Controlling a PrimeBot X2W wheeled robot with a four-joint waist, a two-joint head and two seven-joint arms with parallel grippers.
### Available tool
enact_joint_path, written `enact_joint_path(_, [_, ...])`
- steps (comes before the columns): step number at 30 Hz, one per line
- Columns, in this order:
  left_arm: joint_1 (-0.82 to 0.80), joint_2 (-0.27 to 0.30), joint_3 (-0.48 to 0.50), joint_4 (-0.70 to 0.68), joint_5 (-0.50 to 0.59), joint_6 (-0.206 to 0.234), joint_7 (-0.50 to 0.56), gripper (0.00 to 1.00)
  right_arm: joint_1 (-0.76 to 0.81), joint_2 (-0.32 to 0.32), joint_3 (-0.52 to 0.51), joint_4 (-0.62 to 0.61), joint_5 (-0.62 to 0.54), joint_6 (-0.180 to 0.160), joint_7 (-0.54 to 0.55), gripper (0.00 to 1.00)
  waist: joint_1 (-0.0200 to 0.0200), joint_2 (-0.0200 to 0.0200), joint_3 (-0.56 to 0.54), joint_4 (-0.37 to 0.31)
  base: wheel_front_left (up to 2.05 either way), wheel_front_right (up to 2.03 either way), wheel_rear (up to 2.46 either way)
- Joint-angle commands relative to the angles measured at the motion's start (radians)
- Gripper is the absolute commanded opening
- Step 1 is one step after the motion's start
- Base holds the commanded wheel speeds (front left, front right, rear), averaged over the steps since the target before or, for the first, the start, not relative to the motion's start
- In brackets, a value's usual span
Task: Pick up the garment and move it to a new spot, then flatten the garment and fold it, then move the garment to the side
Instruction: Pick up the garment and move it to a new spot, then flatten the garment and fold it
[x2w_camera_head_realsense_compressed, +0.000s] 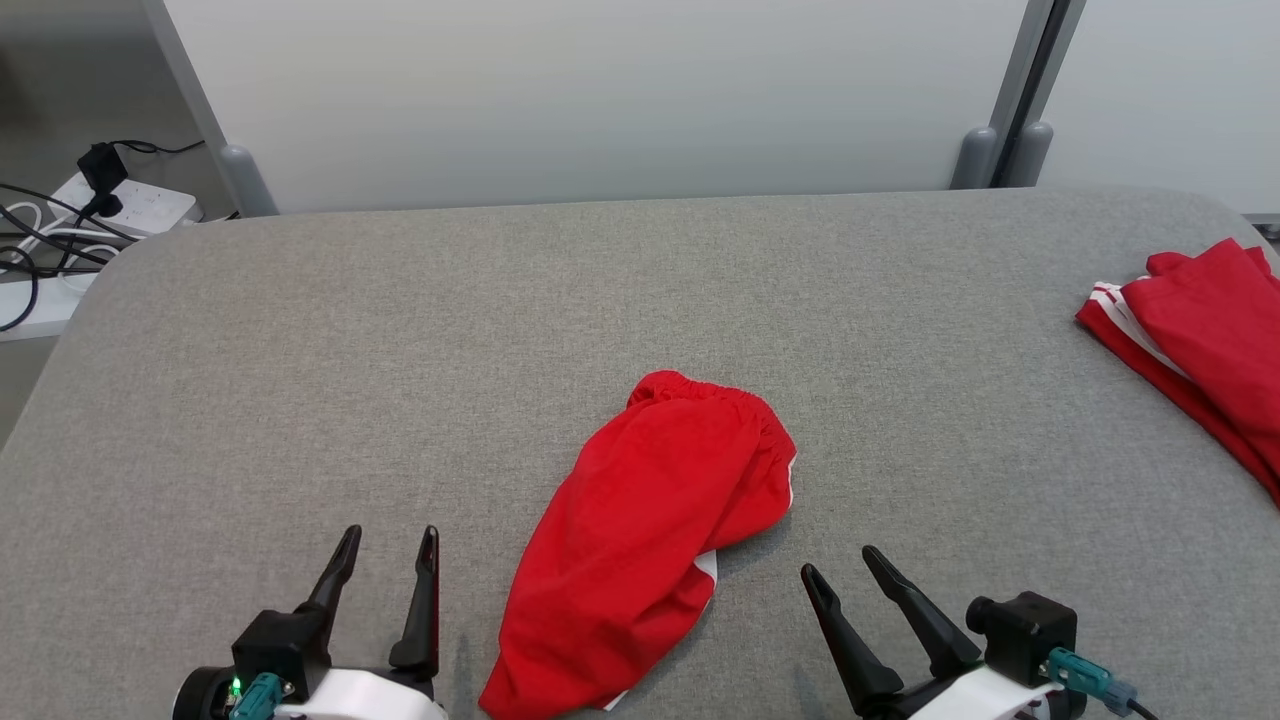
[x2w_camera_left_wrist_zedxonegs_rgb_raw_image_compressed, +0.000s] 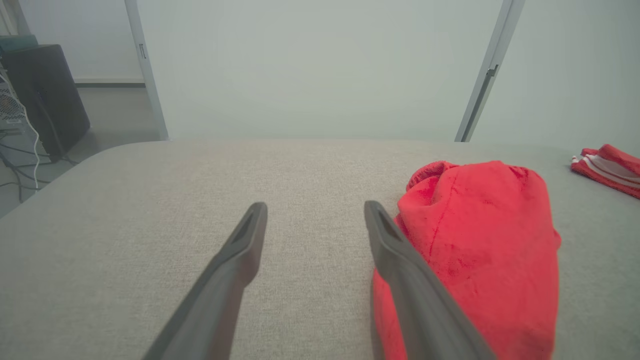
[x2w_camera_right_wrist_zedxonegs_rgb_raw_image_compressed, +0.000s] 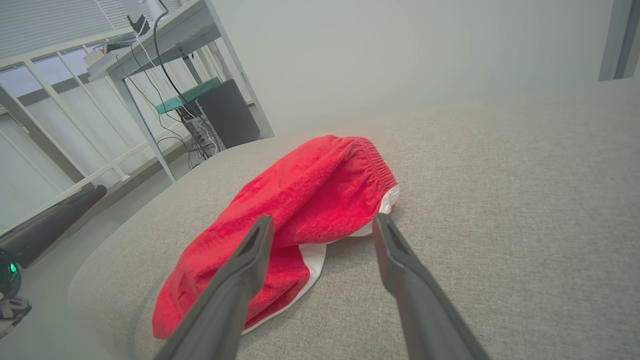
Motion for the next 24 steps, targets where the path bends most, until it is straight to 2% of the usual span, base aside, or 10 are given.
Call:
enact_joint_path(1, [-0.034,0.001,0.039,-0.034,0.013,0.001,-0.006,1.00,-0.017,-0.008,0.016,-0.017,0.005,0.001,-0.013,1.00,0.0000,0.0000,0.000,0.000,0.00,0.00,0.00])
enact_joint_path(12, [0.071,-0.048,0.114,-0.227,0.072,-0.007,-0.006,1.00,0.000,-0.003,-0.026,-0.032,-0.004,0.001,-0.013,1.00,0.0000,0.0000,-0.020,-0.002,0.00,0.00,0.00])
enact_joint_path(17, [0.127,-0.053,0.111,-0.248,0.081,-0.004,-0.006,1.00,0.031,0.007,-0.085,-0.070,-0.033,0.001,-0.013,1.00,0.0000,0.0000,-0.040,0.001,0.00,0.00,0.00])
enact_joint_path(24, [0.147,-0.055,0.086,-0.239,0.072,0.009,-0.006,1.00,0.068,0.017,-0.106,-0.079,-0.054,0.001,-0.013,1.00,0.0000,0.0000,-0.056,0.009,0.00,0.00,0.00])
